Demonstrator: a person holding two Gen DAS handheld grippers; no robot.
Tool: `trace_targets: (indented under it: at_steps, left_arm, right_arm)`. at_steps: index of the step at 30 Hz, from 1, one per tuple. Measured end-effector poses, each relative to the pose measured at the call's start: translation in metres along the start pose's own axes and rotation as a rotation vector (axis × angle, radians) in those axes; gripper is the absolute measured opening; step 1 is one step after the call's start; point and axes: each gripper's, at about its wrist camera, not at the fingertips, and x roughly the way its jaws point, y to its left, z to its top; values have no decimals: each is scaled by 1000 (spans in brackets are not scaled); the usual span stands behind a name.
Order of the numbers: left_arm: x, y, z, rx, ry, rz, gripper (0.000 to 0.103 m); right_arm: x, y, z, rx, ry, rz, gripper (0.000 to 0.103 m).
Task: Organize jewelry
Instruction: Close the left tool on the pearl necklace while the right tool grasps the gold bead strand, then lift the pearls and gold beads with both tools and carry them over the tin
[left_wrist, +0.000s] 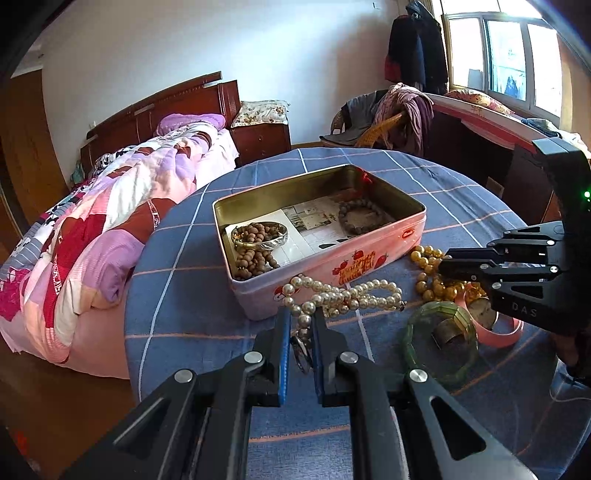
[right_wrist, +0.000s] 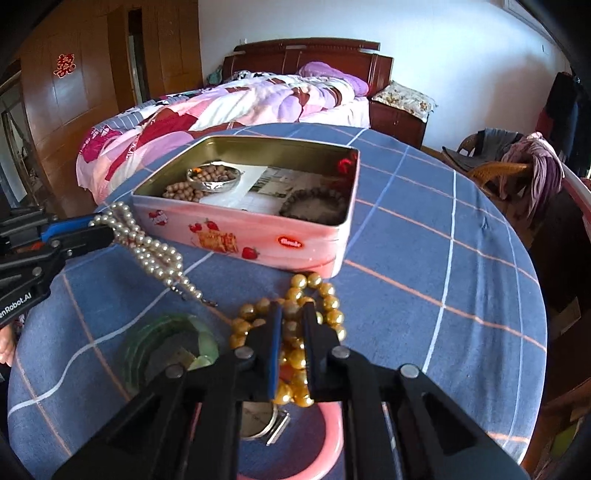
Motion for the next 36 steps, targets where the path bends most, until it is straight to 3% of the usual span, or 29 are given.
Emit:
trace_targets:
  at_steps: [18,36]
  left_arm:
    - [-7,-1,2,-1,-20,20,9]
    - [-20,-1,9,-4,-51,16,9]
  right_arm:
    - [-31,6,13,13,-121,10,13]
    - [-47,9,21,11,-184,15,13]
